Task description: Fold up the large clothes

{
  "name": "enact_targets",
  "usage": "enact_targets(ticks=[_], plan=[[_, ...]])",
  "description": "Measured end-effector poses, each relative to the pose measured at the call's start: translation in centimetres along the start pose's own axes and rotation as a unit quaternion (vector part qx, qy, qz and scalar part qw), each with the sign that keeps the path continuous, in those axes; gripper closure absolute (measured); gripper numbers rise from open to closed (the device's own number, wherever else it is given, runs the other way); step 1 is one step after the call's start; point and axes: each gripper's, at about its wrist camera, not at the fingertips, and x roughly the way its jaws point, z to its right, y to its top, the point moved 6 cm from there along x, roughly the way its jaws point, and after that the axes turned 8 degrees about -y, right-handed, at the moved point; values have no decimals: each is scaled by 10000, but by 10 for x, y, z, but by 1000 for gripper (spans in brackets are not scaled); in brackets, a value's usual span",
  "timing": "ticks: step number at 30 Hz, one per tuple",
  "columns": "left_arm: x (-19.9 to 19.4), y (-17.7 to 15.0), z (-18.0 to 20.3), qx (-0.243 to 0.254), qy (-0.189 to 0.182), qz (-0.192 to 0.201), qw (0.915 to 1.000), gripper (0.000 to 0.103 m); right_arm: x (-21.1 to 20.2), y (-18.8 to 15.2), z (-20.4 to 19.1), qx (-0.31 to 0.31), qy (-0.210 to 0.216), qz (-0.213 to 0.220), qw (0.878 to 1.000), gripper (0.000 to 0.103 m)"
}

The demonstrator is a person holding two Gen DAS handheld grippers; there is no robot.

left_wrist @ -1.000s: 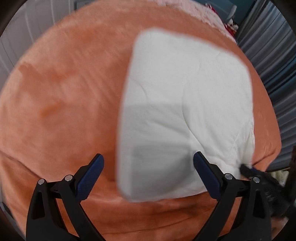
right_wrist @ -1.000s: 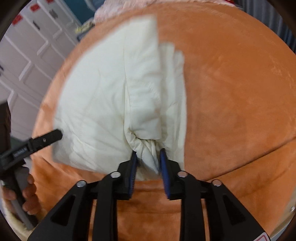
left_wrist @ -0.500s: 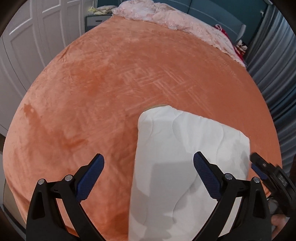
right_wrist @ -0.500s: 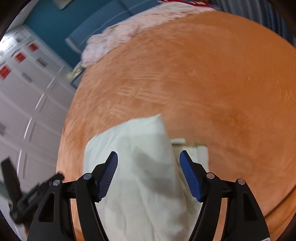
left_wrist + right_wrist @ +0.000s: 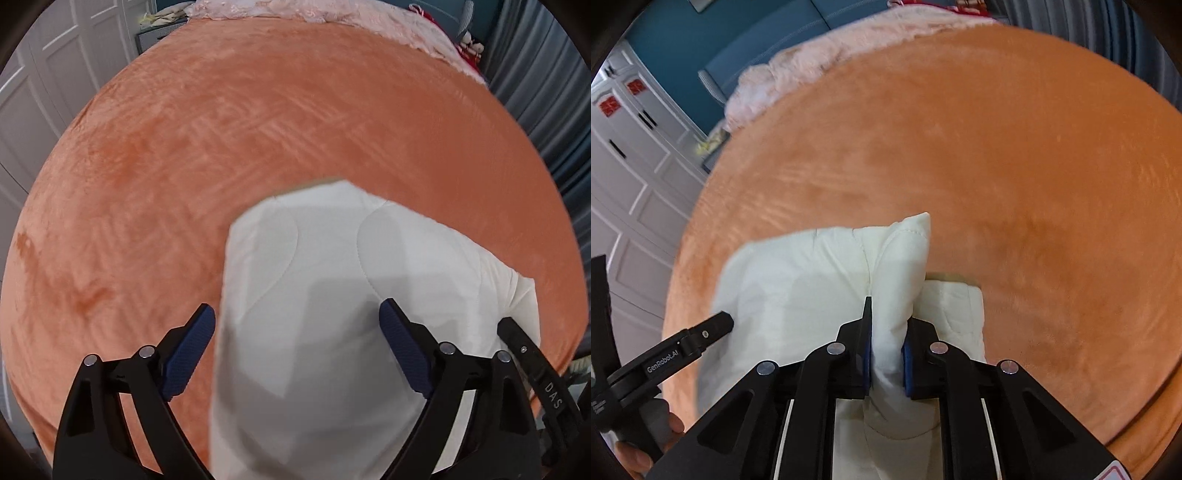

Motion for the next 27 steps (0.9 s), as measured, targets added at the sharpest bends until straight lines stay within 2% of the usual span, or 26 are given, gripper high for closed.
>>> enact_targets(ticks=[4,9,16,27], plan=[[19,-6,-6,-219,6,-27,9998,11,27,-5,-3,-293,-245,13,9993,83],[39,-14,-19,-387,133,11,9992,5,43,-11,-2,-282,-211,-51,9994,77],[50,-16,-17,-240,493,192,9983,5,54,-11,-8,-561,-366,110,9977,74],[62,-16,-20,-241,665,367,9968,5,62,-9,-7,-593,-323,193,9975,72]])
